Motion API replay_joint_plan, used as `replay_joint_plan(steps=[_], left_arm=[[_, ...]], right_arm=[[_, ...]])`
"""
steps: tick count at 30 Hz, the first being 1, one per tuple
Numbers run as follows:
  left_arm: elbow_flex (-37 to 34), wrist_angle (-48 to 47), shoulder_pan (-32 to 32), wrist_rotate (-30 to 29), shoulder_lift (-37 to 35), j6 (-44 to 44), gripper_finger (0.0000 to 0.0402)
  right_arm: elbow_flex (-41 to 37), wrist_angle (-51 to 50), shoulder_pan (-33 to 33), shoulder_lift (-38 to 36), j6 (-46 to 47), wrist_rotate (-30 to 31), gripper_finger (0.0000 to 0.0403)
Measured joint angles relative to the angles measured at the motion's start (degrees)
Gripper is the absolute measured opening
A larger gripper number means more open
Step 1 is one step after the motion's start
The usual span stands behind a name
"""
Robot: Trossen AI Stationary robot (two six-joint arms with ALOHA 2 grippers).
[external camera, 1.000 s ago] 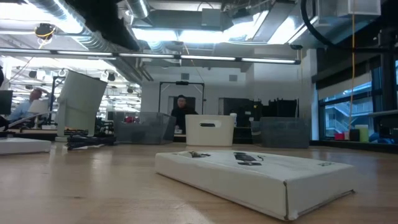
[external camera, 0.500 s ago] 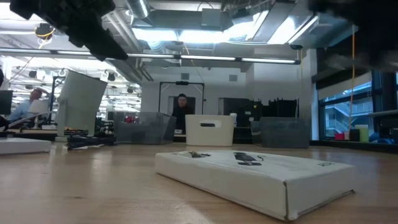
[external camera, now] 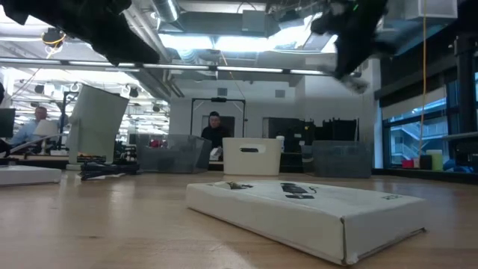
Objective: Pick and place items into bin
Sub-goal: Put the gray charger cable into the right black bin, then put the top blue charger cable into the right black bin
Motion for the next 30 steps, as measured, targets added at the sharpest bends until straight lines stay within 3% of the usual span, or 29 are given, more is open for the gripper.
replay_joint_plan(steps=[6, 11, 15, 20, 30], left_arm=[[0.0, 1.8, 0.0, -5.9, 0.0, -2.9, 0.0074], [0.0, 1.9, 0.0, -9.4, 0.0, -5.2, 0.0072], [0.0, 1.9, 0.0, -12.0, 0.0, -7.1, 0.0072], [0.0, 1.9, 0.0, -13.5, 0.0, -8.5, 0.0072], [0.0, 1.8, 0.0, -14.9, 0.0, -8.5, 0.0072]], right_arm=[[-4.1, 13.3, -16.4, 4.5, -16.6, -11.7, 0.0015], [-4.3, 15.9, -23.5, 12.8, -24.6, -16.9, 0.0015], [-4.3, 17.6, -26.2, 18.8, -27.8, -17.5, 0.0018], [-4.3, 18.2, -28.0, 24.1, -30.6, -18.0, 0.0059], [-3.7, 18.1, -28.3, 25.2, -32.3, -18.5, 0.0087]])
